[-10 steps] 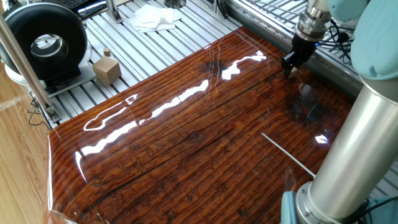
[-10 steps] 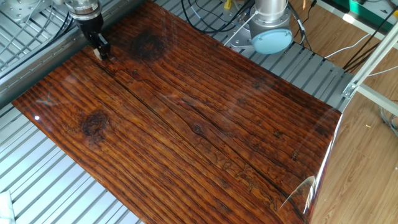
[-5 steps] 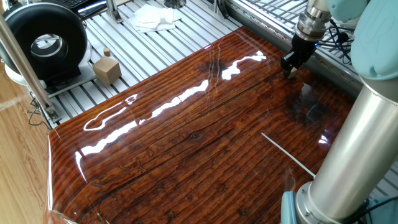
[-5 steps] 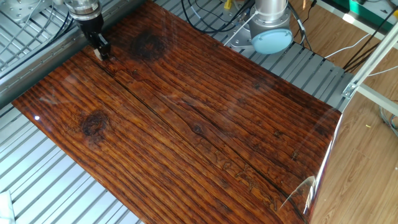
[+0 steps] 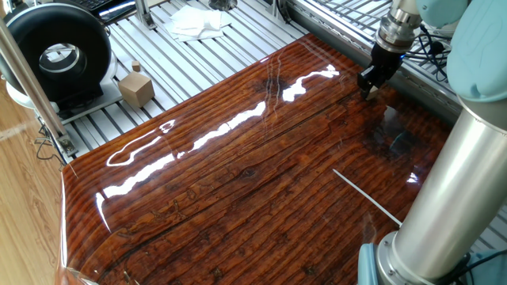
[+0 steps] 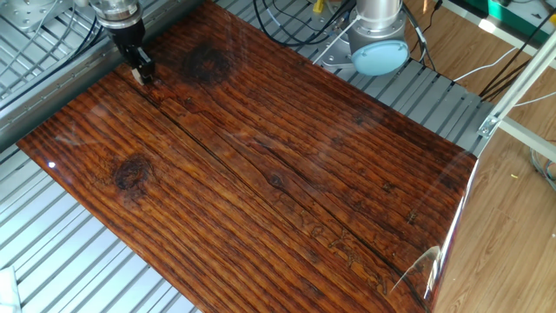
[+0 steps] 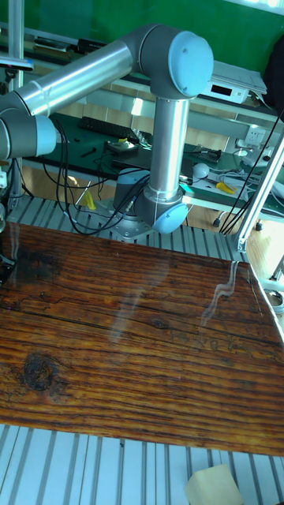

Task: Hold a small block with the gripper and sweep it from left to right on the table

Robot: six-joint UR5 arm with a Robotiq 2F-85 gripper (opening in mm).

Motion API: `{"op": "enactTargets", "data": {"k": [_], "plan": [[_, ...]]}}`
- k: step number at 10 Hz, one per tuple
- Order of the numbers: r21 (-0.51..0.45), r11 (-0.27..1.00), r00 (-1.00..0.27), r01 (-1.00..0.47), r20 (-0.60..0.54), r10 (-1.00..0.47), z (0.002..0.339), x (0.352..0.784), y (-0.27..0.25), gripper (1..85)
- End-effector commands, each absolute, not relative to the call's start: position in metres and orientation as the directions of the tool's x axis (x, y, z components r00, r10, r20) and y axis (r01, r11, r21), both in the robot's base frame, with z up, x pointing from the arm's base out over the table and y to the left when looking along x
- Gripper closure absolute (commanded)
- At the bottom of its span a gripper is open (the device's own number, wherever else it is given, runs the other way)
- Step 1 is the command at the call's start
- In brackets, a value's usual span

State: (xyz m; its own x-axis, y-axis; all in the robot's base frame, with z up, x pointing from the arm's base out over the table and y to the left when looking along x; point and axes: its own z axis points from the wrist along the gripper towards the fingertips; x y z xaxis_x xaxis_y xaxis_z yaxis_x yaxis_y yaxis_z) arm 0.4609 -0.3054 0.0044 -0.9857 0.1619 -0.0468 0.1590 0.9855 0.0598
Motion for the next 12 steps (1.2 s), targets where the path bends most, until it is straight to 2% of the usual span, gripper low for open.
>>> {"op": "enactTargets", "data": {"k": [1,12], "plan": [[0.074,0.983,-0.984,0.168,-0.052,0.172,0.0058,0.4627,-0.3034,84.7],[0.097,0.977,-0.979,0.19,-0.051,0.196,0.0048,0.4646,-0.2982,84.7]]}}
